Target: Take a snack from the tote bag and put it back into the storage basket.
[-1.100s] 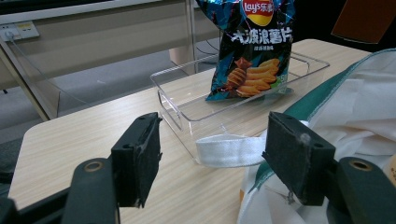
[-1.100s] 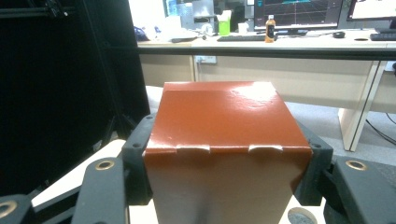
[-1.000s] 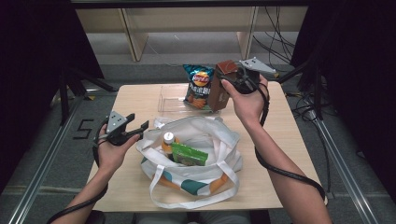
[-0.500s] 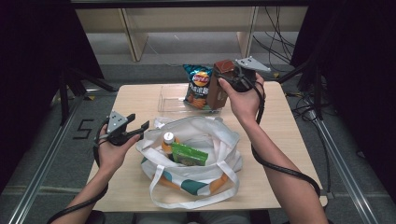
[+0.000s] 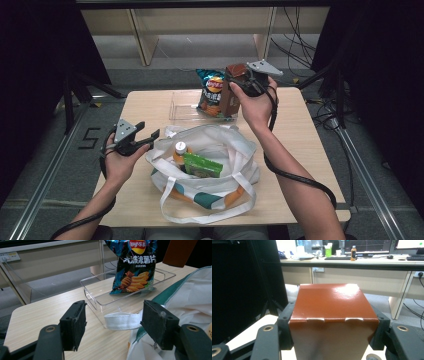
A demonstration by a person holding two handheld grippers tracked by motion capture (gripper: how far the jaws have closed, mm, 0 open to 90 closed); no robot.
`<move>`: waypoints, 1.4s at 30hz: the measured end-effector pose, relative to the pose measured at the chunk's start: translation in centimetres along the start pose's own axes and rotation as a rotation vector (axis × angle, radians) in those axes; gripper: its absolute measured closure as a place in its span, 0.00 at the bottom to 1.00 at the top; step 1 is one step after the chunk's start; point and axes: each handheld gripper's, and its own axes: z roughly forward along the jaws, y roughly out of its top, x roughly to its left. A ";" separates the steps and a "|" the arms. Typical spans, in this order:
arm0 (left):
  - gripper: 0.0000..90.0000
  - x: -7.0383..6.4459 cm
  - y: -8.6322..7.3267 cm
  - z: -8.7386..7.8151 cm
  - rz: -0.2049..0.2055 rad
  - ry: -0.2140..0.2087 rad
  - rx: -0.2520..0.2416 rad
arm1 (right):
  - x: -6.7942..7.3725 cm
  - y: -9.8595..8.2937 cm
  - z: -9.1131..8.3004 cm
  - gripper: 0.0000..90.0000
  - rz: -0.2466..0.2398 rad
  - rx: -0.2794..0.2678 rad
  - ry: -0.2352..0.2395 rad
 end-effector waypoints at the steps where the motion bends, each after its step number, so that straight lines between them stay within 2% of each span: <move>1: 0.39 0.0 0.0 0.0 0.000 0.000 0.000 | 0.2 0.0 0.0 0.44 0.025 0.011 0.000; 3: 0.39 0.0 0.0 0.0 -0.001 0.000 0.000 | 0.1 -0.1 0.3 0.44 -0.001 0.011 0.000; 5: 0.39 0.0 0.0 0.0 -0.001 0.000 0.000 | 0.1 -0.2 0.4 0.44 0.020 0.012 -0.001; 7: 0.39 0.0 0.0 0.0 0.000 -0.002 -0.001 | 0.0 -0.3 0.6 0.44 0.005 0.008 0.000; 9: 0.39 -0.1 0.0 0.1 -0.005 -0.002 -0.004 | 0.2 -0.4 0.8 0.44 0.024 0.008 -0.004; 12: 0.39 -0.1 0.0 0.0 0.000 -0.004 -0.002 | 0.3 -0.7 1.0 0.44 0.027 0.007 -0.005; 14: 0.39 -0.2 0.1 0.0 -0.001 -0.006 -0.005 | 0.2 -0.8 1.2 0.44 0.005 0.008 -0.004; 17: 0.39 -0.2 0.1 0.0 -0.002 -0.006 -0.007 | 0.5 -1.0 1.4 0.44 0.027 0.012 -0.007; 21: 0.39 -0.2 0.0 -0.1 -0.002 -0.006 -0.005 | 0.3 -1.2 1.9 0.44 0.007 0.010 -0.014; 24: 0.39 -0.1 0.0 -0.1 -0.002 -0.005 -0.007 | 0.5 -1.3 2.1 0.44 0.022 0.021 -0.025; 25: 0.39 -0.1 0.0 -0.1 -0.002 -0.006 -0.009 | 0.4 -1.3 2.2 0.44 0.009 0.017 -0.031; 27: 0.39 -0.1 0.0 -0.1 -0.002 -0.005 -0.005 | 0.5 -1.4 2.3 0.44 0.024 0.020 -0.040; 29: 0.39 -0.2 0.0 -0.1 -0.001 -0.006 -0.004 | 0.3 -1.5 2.6 0.44 0.011 0.016 -0.043; 31: 0.39 -0.1 0.0 -0.1 -0.001 -0.006 -0.004 | 0.4 -1.5 2.7 0.44 0.029 0.021 -0.055; 33: 0.39 -0.1 0.0 -0.1 -0.001 -0.006 -0.006 | 0.3 -1.6 2.9 0.44 0.008 0.022 -0.057; 34: 0.39 -0.1 0.0 -0.1 0.000 -0.005 -0.006 | 0.4 -1.6 2.9 0.44 0.033 0.023 -0.059; 37: 0.39 -0.1 0.0 -0.1 -0.003 -0.004 -0.007 | 0.3 -1.7 3.1 0.44 0.017 0.020 -0.068; 42: 0.39 -0.1 0.0 -0.1 -0.003 -0.003 -0.006 | 0.2 -1.8 3.3 0.44 0.023 0.010 -0.083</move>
